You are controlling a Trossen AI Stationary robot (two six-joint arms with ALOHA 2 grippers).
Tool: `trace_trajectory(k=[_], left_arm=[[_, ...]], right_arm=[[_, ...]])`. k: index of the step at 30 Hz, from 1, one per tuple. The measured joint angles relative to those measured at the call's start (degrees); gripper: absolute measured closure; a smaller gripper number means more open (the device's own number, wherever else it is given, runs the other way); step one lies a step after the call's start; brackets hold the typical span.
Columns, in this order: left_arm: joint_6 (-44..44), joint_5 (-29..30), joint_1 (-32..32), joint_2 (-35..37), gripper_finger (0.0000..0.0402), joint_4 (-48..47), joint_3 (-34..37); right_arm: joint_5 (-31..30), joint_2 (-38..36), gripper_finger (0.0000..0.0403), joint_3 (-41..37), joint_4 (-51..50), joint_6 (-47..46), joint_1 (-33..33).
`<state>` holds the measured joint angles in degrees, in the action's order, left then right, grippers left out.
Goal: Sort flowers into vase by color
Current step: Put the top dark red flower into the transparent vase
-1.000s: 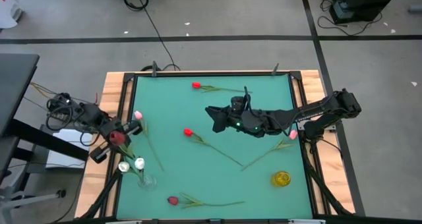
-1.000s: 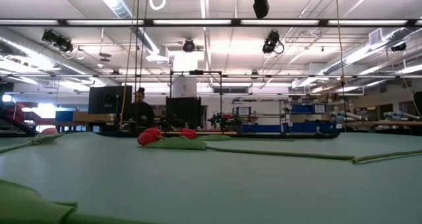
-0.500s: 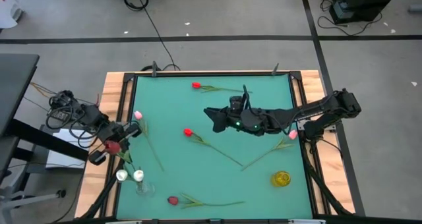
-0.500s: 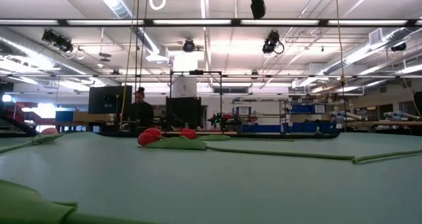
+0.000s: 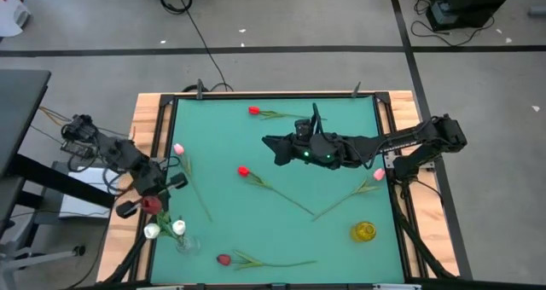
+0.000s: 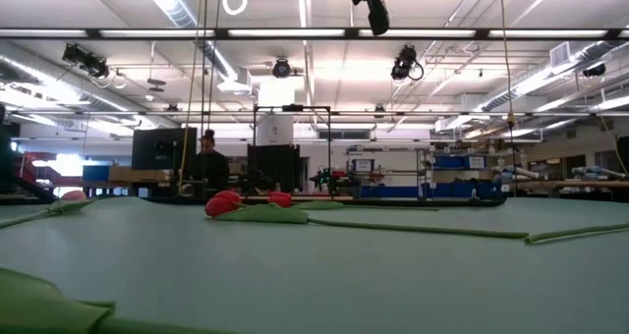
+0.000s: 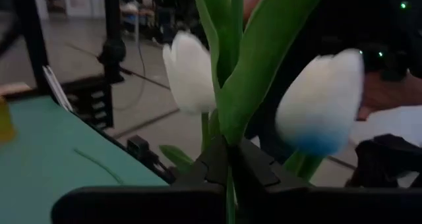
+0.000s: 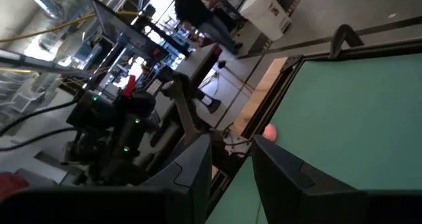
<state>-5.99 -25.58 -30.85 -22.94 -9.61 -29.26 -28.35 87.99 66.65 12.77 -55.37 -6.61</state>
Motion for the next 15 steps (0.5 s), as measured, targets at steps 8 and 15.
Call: trace_trajectory(k=[8,15], left_arm=[[-1.4,-0.3,0.0,-3.3,0.0319,3.4,0.0],[-6.4,-0.5,0.0,-3.3,0.0258,3.7,0.0]], right_arm=[[5.1,0.0,0.0282,0.0,0.0,0.0,1.3],[8.8,0.0,0.0272,0.0,0.0,-0.6,2.5]])
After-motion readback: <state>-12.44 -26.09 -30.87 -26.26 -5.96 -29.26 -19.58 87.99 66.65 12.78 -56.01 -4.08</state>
